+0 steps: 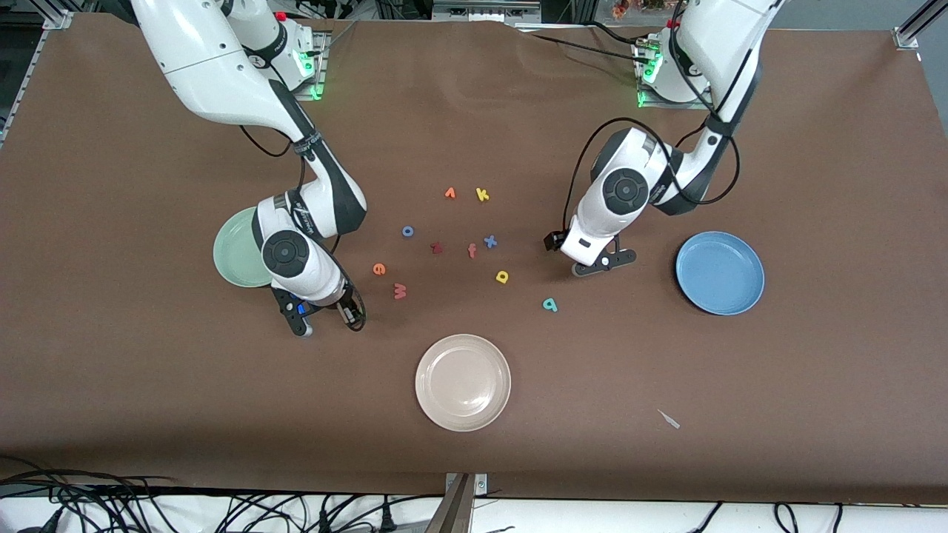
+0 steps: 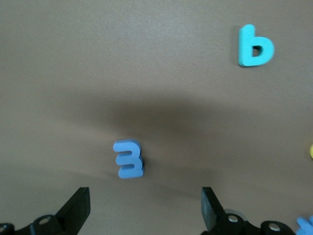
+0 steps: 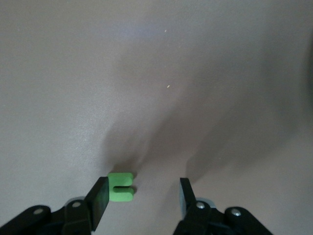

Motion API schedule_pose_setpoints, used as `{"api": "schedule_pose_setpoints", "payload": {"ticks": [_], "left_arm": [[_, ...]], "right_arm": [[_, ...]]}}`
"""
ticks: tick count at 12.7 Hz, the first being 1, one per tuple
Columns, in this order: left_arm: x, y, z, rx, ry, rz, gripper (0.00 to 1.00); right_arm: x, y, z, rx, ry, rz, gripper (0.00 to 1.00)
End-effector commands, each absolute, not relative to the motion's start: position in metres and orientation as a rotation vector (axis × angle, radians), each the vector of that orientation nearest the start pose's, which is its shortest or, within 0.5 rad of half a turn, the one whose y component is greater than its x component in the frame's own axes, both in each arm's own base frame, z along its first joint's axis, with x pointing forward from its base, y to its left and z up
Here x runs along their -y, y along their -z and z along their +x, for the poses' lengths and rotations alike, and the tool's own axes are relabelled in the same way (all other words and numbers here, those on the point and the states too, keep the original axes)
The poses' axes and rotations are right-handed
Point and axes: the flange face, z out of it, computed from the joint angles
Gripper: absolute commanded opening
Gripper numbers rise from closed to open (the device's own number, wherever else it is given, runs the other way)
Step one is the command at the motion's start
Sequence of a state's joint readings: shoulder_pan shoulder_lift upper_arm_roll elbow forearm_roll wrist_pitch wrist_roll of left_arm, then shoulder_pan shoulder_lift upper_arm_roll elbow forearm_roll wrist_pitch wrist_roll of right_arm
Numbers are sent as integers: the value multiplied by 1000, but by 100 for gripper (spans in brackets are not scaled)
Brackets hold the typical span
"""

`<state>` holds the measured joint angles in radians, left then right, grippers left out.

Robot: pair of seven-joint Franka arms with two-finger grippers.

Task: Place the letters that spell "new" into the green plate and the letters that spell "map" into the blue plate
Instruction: 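Reach the right gripper to the green letter while the left gripper reaches blue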

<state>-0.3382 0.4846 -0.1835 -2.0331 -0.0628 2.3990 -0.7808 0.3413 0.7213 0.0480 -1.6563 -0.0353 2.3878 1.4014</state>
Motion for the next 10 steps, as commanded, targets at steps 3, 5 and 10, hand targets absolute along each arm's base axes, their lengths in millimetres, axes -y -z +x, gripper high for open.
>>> {"api": "schedule_pose_setpoints", "payload": {"ticks": [3,5,10], "left_arm": [[290,-201,518,660,-258,-3112,100],[282,-190,520,694,-243,-3115,100],[275,-175,516,709,-249,-3107,100]], "right_arm": [[-264,-179,645,-1493,57,-2715,67],[-265,-175,645,-1487,67,-2706,67],[-266,-176,647,-1463,83,-2703,38]]}}
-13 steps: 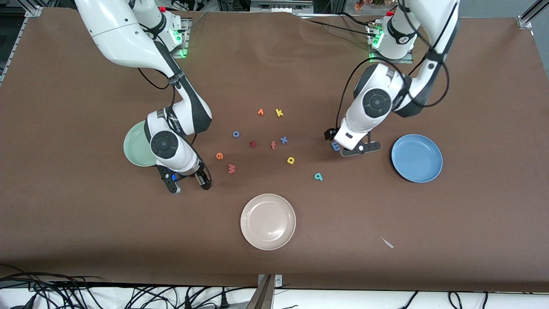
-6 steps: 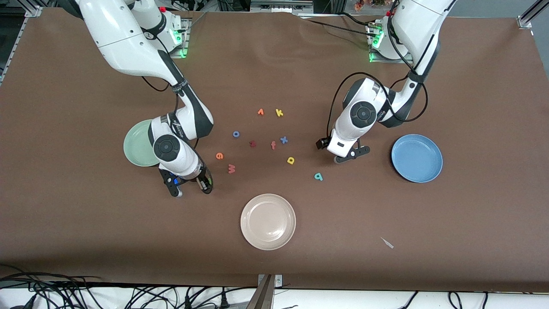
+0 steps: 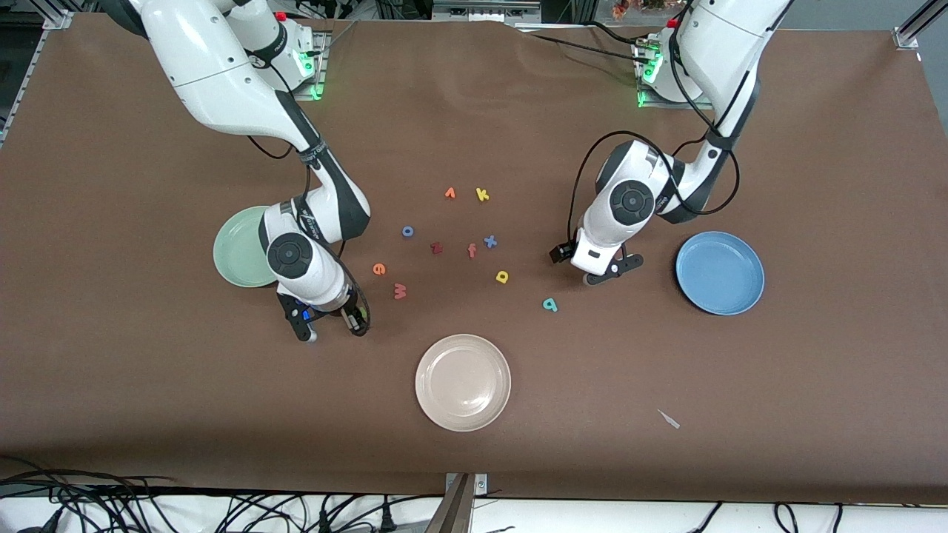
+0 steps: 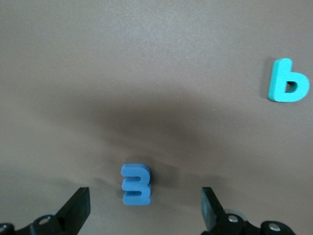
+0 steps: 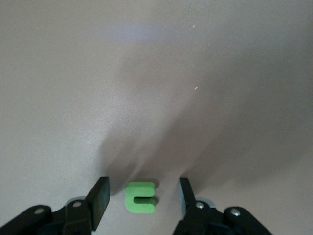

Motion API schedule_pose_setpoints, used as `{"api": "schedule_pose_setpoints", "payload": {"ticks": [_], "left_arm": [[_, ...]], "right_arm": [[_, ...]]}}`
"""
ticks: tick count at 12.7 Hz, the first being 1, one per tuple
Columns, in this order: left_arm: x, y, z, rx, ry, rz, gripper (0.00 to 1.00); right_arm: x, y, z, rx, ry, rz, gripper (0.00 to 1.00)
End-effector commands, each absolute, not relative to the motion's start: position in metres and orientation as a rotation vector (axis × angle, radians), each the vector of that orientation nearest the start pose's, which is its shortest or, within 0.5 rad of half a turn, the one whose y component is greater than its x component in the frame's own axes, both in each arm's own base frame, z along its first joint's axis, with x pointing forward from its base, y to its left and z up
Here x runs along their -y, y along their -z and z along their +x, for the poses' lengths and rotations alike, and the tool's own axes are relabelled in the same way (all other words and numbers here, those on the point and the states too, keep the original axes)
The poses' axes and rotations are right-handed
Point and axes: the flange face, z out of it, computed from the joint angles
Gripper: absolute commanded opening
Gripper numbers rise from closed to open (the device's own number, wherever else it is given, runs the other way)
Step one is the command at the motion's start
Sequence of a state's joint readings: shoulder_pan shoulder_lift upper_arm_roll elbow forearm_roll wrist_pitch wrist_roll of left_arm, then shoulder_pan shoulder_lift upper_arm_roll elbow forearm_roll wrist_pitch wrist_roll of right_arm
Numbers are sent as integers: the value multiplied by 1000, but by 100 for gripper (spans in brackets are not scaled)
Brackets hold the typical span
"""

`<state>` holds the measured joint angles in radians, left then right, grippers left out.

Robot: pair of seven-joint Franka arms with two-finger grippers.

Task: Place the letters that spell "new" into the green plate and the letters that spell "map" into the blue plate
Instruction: 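Grasp the green letter while the left gripper grasps the blue letter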

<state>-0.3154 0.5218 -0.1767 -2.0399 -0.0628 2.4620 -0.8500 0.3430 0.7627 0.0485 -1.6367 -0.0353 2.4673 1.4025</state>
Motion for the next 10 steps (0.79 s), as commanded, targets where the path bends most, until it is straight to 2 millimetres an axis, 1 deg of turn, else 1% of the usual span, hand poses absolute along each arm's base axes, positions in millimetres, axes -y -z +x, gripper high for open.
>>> {"api": "schedule_pose_setpoints", "payload": {"ticks": [1,2,3,4,5,6,7,8,10], "left_arm": [[274,-171,515,712,-257,-3103,99],[274,-169,515,709,-261,-3101,97],[273,-167,514,709,-267,-3098,93],[273,-164,514,711,-273,-3095,87],[273,-163,513,711,-275,-3094,78],[273,-164,514,711,-275,-3094,71],[272,-164,514,711,-275,-3094,65],[272,-163,515,711,-275,-3095,60],[271,-163,515,711,-277,-3094,52]], "right_arm": [[-264,-176,648,-1450,85,-2711,24],[-264,-177,648,-1449,86,-2711,17],[-265,-178,648,-1446,85,-2712,8],[-263,-181,649,-1440,92,-2715,6],[-260,-186,651,-1414,95,-2727,6],[-258,-198,651,-1374,95,-2748,6],[-252,-209,653,-1357,77,-2781,6],[-239,-223,655,-1325,57,-2819,6],[-205,-252,657,-1235,-22,-2922,6]]}}
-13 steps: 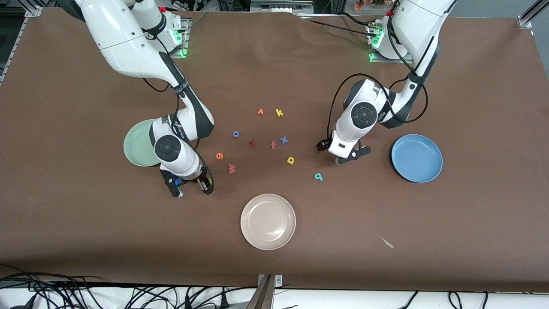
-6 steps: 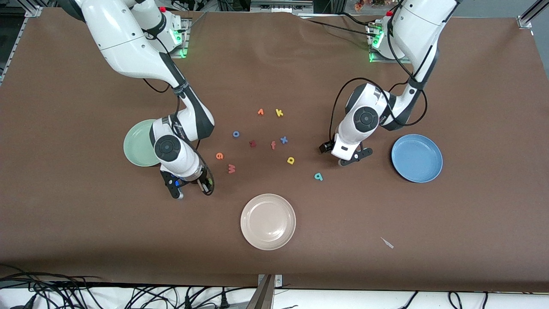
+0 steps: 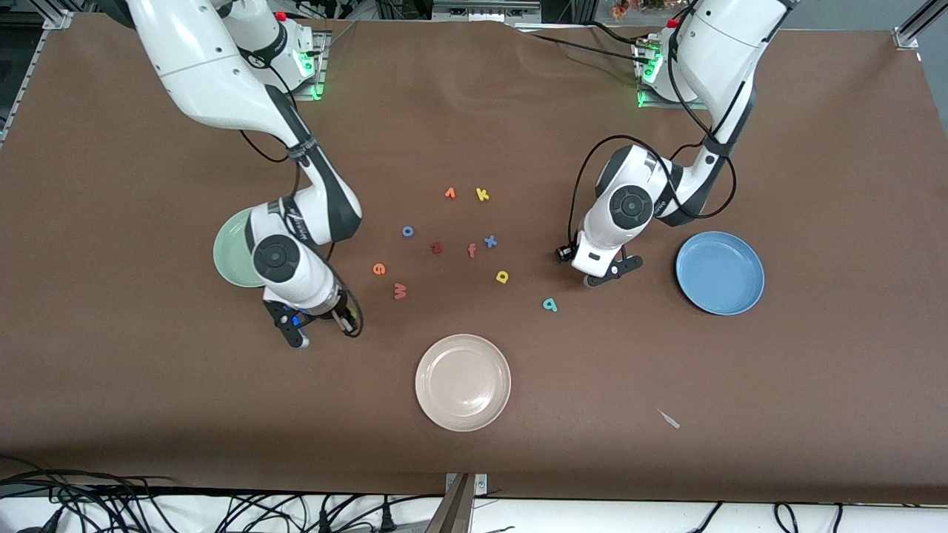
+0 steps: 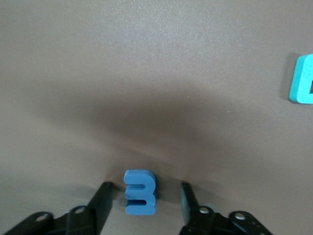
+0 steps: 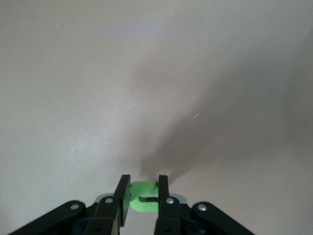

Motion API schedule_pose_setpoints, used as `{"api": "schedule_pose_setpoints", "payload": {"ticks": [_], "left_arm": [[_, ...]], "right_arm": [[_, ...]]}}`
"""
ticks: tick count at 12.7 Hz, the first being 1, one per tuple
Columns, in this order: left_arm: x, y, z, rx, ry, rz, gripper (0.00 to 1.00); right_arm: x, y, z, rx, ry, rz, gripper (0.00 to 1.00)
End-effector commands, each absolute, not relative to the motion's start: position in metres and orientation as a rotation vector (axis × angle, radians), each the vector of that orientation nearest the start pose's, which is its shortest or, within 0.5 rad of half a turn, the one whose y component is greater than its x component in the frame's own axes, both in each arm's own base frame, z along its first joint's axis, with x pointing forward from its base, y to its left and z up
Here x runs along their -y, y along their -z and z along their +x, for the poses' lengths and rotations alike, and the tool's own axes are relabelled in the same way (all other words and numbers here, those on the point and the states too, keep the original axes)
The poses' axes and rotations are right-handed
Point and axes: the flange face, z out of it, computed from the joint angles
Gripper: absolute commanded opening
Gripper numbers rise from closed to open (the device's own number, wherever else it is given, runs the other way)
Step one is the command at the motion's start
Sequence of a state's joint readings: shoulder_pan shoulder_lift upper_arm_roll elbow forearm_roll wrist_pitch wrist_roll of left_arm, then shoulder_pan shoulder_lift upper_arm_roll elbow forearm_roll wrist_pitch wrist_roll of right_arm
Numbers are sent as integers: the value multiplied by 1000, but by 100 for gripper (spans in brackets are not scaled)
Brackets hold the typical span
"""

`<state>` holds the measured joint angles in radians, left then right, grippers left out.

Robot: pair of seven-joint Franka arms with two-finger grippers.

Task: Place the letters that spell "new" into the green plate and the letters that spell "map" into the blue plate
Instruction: 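Grasp the green letter while the left gripper grasps the blue letter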

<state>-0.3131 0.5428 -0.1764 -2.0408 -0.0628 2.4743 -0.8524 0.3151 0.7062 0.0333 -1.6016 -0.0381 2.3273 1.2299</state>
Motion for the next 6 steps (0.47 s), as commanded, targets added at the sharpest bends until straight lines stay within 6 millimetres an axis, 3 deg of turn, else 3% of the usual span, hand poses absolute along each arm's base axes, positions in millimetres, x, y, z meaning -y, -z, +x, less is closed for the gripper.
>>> {"api": "schedule_pose_setpoints", "payload": {"ticks": [1,4,6], "left_arm": [[271,-162,515,704,-277,-3093,48],[270,-162,514,701,-281,-3089,38],[270,-162,514,695,-280,-3088,31]], "right_arm": [[-186,-265,657,-1181,-51,-2964,6],[-127,-294,650,-1133,-118,-3056,7],[-81,-302,624,-1049,-170,-3095,7]]}}
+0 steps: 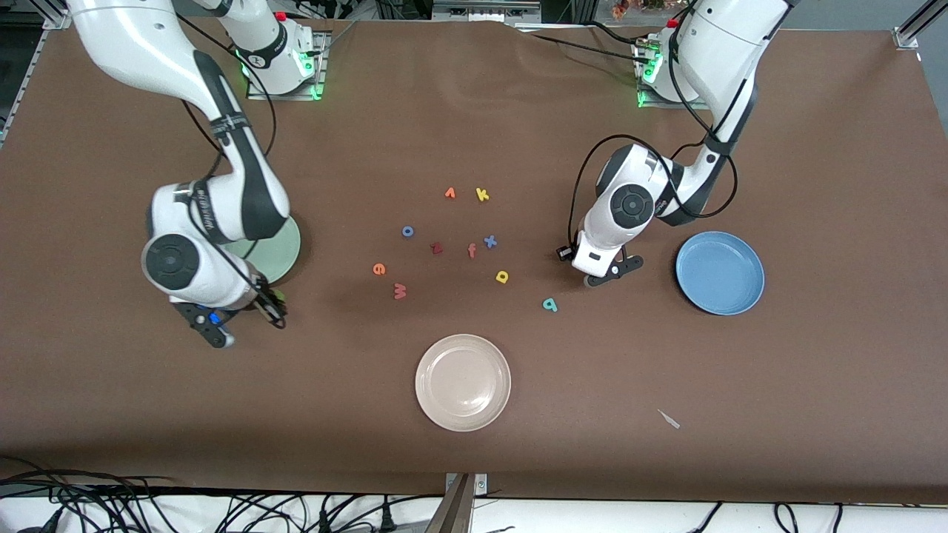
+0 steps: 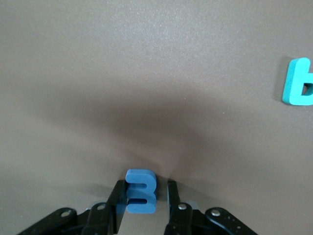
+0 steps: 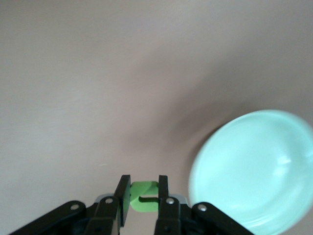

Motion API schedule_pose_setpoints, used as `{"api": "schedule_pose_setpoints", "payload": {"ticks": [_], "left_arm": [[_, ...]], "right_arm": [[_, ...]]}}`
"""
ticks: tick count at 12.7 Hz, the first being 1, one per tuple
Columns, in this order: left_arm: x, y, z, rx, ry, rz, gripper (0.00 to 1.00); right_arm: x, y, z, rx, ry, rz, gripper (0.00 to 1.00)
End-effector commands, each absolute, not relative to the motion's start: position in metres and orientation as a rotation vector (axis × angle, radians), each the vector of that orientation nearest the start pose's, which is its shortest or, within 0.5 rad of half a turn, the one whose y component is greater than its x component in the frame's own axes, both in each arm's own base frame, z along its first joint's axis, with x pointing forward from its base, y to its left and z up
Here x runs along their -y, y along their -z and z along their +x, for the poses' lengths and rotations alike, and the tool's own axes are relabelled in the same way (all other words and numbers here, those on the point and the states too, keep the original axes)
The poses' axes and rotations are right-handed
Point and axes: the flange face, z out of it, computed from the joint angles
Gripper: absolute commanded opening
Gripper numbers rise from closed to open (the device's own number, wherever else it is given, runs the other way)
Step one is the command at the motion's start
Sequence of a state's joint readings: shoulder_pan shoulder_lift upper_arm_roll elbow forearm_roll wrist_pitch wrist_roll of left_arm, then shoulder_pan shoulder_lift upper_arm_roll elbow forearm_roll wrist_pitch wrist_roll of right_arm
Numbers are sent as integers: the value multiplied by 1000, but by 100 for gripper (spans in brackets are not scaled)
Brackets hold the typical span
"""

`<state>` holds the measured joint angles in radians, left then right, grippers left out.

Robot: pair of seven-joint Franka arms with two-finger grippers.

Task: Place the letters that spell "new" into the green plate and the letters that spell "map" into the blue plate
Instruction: 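Drop the green letter on the green plate while the left gripper moves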

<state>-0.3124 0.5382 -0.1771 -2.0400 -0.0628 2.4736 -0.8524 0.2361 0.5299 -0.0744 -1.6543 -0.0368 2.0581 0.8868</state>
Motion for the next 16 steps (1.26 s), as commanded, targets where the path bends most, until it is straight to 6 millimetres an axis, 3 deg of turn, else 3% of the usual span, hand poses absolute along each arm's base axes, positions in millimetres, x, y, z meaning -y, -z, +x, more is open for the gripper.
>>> {"api": "schedule_pose_setpoints", "payload": {"ticks": [1,3,6,7,9,10,11,13,16], "left_arm": [[270,-162,514,690,-279,-3089,27],[270,-161,513,681,-281,-3088,17],[270,-167,516,638,-292,-3091,7],[267,-174,520,603,-337,-3072,5],[250,-206,544,447,-446,-3061,4],[235,-219,552,366,-487,-3066,4],[213,-232,560,317,-489,-3083,4],[161,-246,572,184,-507,-3076,4],[80,-252,584,-49,-535,-3067,4]], "right_arm": [[-56,-301,609,-1036,-205,-3063,6],[-31,-287,575,-971,-232,-3034,7],[-6,-231,537,-958,-105,-3035,7],[-5,-219,532,-960,-88,-3037,7],[-4,-205,532,-956,-80,-3046,7],[-4,-204,532,-956,-82,-3047,25],[-5,-204,533,-975,-84,-3042,99],[-12,-218,539,-954,-75,-3039,100],[-61,-250,560,-1079,-133,-2984,100]]}}
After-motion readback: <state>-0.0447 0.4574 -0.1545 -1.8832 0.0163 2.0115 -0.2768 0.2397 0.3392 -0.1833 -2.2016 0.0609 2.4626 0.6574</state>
